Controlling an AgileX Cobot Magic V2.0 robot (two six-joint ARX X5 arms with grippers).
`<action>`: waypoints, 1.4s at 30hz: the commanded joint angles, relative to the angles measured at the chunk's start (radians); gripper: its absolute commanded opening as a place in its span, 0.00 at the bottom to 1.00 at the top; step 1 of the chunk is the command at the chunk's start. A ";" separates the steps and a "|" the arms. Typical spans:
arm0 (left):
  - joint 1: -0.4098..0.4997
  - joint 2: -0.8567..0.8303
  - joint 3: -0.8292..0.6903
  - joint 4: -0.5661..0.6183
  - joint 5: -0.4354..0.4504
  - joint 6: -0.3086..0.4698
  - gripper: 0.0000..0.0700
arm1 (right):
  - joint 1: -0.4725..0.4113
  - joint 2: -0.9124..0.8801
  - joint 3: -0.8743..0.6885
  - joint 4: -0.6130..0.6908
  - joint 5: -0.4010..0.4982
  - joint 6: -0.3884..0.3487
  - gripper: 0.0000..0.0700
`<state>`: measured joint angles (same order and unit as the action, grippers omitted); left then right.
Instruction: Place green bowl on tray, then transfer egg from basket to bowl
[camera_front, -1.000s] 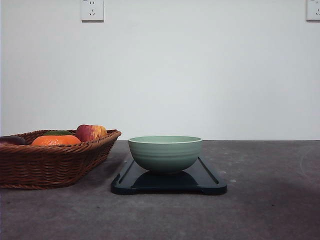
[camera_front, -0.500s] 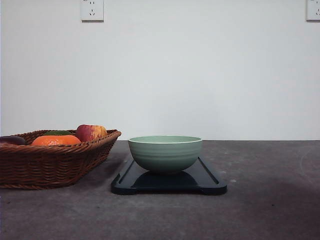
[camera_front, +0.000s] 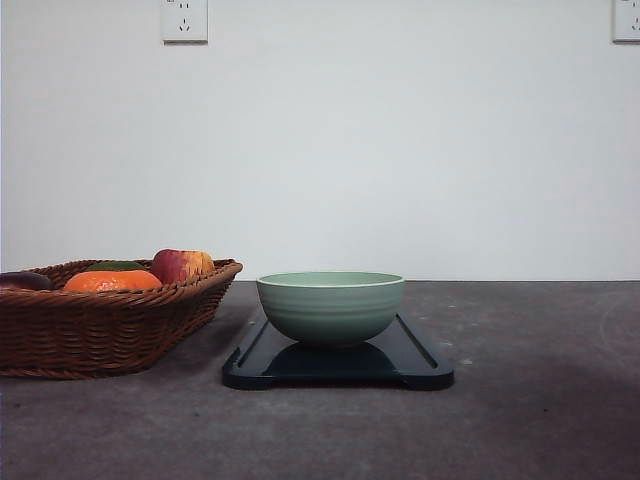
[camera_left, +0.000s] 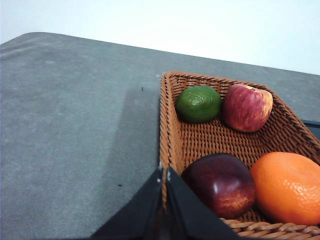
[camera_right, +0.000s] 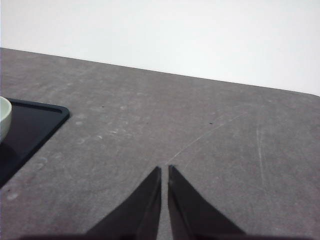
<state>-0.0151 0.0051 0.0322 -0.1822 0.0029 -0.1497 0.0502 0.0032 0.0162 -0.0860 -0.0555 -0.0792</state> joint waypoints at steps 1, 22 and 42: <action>0.002 -0.002 -0.019 -0.006 0.001 0.004 0.00 | 0.000 0.000 -0.004 0.011 0.002 0.000 0.02; 0.002 -0.002 -0.019 -0.006 0.001 0.004 0.00 | 0.000 0.000 -0.004 0.011 0.002 0.000 0.02; 0.002 -0.002 -0.019 -0.006 0.001 0.004 0.00 | 0.000 0.000 -0.004 0.011 0.002 0.000 0.02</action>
<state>-0.0151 0.0051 0.0322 -0.1822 0.0029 -0.1497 0.0502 0.0032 0.0162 -0.0860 -0.0555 -0.0792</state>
